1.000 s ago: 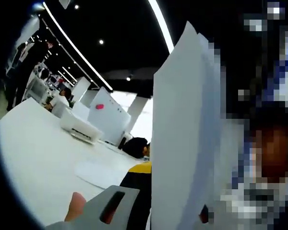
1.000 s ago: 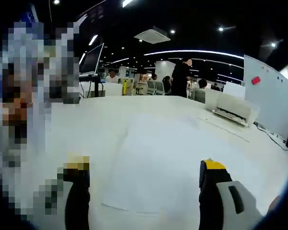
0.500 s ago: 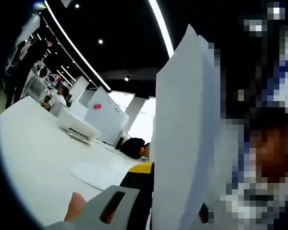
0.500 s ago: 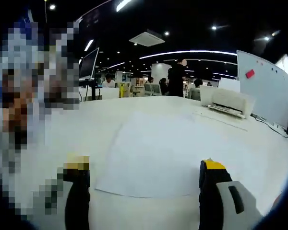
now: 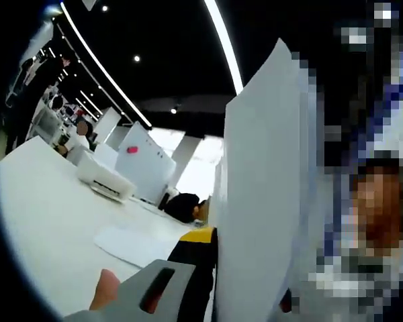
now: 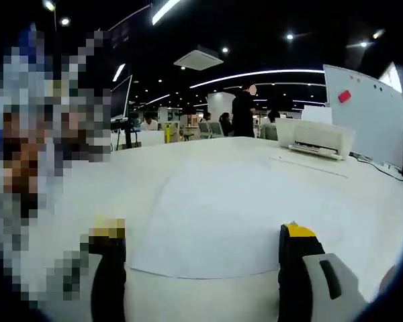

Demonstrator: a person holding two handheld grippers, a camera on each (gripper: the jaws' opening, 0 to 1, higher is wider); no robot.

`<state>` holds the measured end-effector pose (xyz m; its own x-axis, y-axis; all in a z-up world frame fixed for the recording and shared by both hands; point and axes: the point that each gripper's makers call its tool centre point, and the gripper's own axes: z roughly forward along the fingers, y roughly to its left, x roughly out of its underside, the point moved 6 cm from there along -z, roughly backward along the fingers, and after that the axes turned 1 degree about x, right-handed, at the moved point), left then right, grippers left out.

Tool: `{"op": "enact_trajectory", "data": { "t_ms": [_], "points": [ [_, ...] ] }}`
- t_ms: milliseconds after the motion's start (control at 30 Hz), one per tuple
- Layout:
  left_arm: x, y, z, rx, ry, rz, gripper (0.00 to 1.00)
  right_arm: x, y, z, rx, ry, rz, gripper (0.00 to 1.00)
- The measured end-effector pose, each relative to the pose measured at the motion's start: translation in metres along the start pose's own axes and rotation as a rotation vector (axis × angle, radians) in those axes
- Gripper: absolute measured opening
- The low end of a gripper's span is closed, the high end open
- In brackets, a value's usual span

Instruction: Organize the stack of printing papers by aligning and flattening the scattered papers on the table

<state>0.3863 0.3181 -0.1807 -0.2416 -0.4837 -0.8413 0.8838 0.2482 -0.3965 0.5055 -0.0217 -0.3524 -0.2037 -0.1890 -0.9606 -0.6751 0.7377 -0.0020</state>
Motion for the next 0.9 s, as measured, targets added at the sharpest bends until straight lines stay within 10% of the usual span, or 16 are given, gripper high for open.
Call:
{"op": "enact_trajectory", "data": {
  "t_ms": [467,900],
  "points": [
    [-0.002,-0.008,-0.002,-0.043,-0.058,-0.005,0.06,-0.002,0.0,0.003,-0.02,-0.029,-0.005,0.88],
    [0.003,-0.009,0.006,-0.02,-0.051,-0.008,0.06,-0.002,0.0,0.002,-0.017,0.014,-0.002,0.6]
  ]
}}
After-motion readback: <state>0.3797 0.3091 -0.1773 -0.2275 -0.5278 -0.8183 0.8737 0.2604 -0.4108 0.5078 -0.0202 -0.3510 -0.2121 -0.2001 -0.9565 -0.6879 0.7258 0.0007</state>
